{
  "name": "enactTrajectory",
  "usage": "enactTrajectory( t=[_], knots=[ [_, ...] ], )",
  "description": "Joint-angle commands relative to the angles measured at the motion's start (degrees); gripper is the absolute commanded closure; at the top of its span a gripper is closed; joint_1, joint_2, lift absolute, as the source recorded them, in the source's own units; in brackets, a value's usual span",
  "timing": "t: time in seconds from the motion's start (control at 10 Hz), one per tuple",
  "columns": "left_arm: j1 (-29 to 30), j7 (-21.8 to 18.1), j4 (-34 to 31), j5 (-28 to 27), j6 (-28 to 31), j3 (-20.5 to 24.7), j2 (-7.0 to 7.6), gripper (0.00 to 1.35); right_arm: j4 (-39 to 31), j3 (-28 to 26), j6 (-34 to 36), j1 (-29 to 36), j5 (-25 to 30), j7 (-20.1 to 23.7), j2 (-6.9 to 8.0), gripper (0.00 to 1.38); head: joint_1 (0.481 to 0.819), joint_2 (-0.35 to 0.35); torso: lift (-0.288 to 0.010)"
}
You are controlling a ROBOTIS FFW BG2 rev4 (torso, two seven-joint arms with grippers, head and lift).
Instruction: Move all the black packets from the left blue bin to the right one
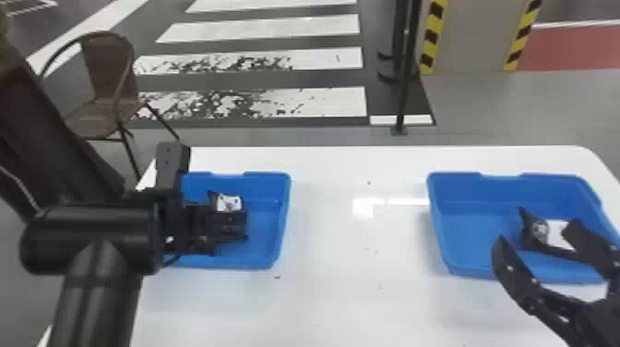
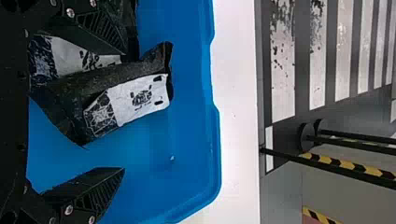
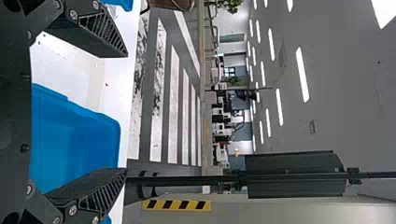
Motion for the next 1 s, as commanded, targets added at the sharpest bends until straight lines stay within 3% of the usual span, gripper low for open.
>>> enactTrajectory(
  t=[0.0,0.2,0.3,0.5,0.7,0.9],
  knots=[
    [-3.0,0.0,4.5,-0.2,1.7,-1.6,0.42,0.15,0.8,0.4,0.3,-0.5,-0.4,0.1,0.04,0.16,0.695,0.113,-0.140],
    [-5.5,0.2,10.3,0.0,1.8,-2.8,0.69,0.17,1.4,0.5,0.6,-0.9,-1.0,0.2,0.04,0.16,0.695,0.112,-0.140],
    [-6.2,0.2,12.0,0.7,1.8,-3.5,0.95,0.26,1.8,0.6,0.7,-1.1,-1.4,0.2,0.04,0.16,0.695,0.113,-0.140],
    [-6.3,0.1,14.0,2.4,-1.1,-3.5,0.95,0.85,1.9,0.6,0.8,-1.2,-1.6,0.2,0.04,0.16,0.695,0.104,-0.140],
    [-6.6,0.1,14.1,1.9,-3.6,-4.3,0.69,1.15,2.2,0.8,1.0,-1.2,-1.8,0.3,0.04,0.16,0.695,0.096,-0.140],
    [-6.1,-0.7,13.8,2.2,-7.0,-4.7,0.77,1.16,2.2,0.6,1.0,-1.1,-2.4,0.6,-0.05,0.16,0.695,0.087,-0.140]
  ],
)
